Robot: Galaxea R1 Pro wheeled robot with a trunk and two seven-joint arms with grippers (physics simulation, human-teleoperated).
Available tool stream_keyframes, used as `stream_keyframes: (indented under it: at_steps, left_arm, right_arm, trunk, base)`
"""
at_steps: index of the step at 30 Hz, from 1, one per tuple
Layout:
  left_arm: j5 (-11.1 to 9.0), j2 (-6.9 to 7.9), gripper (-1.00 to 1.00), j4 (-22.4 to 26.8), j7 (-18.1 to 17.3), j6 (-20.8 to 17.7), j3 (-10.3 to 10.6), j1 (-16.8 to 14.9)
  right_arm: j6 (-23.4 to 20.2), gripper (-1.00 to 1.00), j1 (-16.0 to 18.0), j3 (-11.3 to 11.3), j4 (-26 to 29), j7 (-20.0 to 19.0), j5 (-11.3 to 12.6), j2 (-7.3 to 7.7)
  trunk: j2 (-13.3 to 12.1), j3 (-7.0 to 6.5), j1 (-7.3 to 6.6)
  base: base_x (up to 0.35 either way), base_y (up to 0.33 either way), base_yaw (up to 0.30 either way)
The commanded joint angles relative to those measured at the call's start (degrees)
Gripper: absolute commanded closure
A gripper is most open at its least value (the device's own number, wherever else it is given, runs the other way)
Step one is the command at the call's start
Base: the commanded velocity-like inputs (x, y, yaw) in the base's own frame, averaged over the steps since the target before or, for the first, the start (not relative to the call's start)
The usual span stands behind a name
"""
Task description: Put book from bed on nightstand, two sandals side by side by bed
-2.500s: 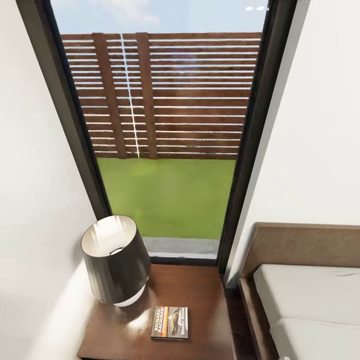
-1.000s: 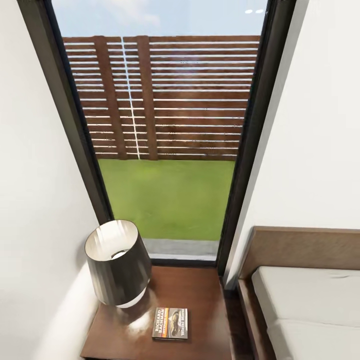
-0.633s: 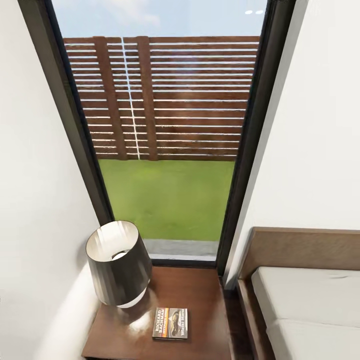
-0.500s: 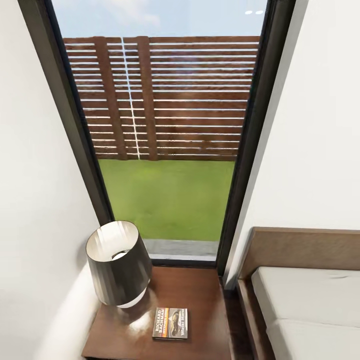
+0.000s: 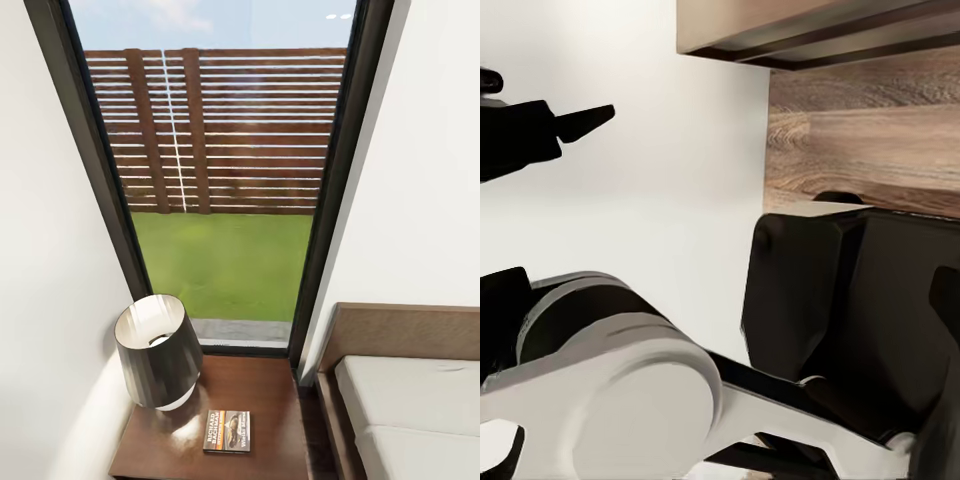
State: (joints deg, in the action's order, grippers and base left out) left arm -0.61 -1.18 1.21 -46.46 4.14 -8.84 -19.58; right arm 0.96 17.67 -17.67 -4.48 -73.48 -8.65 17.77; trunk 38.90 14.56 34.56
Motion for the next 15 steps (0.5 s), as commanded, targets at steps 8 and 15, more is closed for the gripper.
stream_keyframes:
  at_steps: [8, 15]
  left_arm:
    - [-0.01, 0.04, -1.0, -0.07, -0.12, 0.24, -0.04, -0.06]
    - [-0.01, 0.05, -1.0, -0.07, -0.12, 0.25, -0.04, -0.04]
  right_arm:
    - [0.09, -1.0, 0.09, -0.53, -0.18, -0.08, -0.49, -5.96]
    - [0.09, -1.0, 0.09, -0.53, -0.1, -0.08, -0.49, -7.07]
  trunk:
    - [0.07, 0.08, 0.01]
    - [0.07, 0.08, 0.01]
  base:
    - [0.0, 0.0, 0.0]
    - [0.0, 0.0, 0.0]
